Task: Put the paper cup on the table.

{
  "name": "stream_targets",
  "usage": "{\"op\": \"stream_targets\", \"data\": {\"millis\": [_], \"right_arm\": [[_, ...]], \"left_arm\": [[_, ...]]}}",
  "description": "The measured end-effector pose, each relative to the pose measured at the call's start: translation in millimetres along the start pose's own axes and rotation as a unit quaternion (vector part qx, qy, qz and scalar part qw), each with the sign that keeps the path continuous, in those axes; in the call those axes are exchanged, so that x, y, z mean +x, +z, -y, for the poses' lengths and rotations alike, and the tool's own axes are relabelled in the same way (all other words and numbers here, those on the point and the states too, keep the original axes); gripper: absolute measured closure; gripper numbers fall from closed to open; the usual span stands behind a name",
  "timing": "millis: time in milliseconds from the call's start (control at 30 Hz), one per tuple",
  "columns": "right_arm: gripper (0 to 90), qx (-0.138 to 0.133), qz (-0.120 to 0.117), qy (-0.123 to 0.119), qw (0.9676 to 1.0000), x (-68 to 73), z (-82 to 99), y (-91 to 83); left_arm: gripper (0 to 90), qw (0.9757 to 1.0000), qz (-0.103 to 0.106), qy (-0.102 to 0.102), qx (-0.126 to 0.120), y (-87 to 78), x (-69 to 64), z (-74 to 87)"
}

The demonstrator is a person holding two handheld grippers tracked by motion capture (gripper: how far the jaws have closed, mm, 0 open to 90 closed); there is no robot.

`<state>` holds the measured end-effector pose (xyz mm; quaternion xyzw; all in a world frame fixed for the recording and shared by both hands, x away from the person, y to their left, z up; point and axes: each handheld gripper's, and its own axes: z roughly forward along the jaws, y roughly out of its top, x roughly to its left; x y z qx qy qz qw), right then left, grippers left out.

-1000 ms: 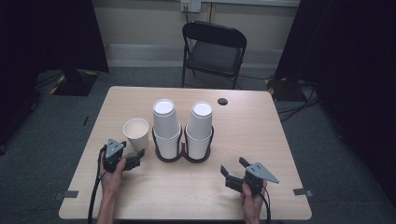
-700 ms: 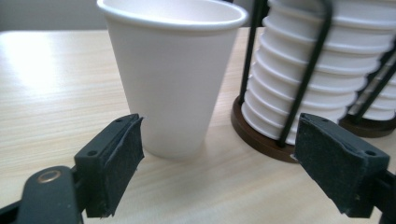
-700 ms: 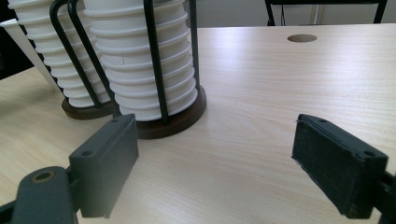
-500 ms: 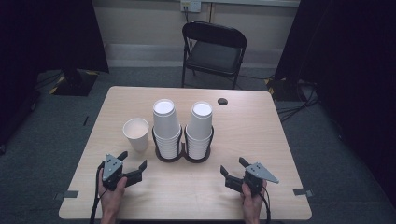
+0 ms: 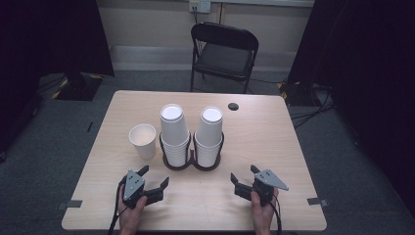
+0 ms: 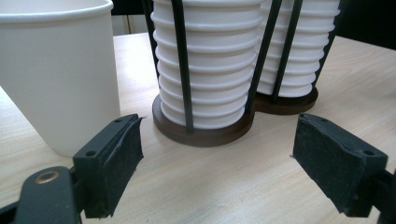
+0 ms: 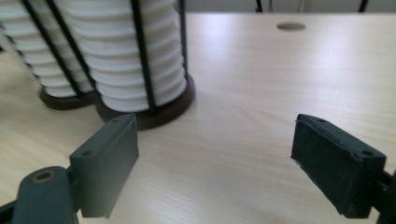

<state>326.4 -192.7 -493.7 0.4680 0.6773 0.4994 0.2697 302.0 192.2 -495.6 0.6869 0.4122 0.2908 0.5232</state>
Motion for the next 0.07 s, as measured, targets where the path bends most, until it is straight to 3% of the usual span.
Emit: {"op": "stream_targets", "data": {"millis": [67], "right_arm": [[14.8, 0.032, 0.015, -0.002, 0.9994, -0.1, -1.9, 5.4]], "left_arm": [[15.4, 0.9999, -0.010, 0.012, -0.007, -1.7, -1.8, 0.5]]}}
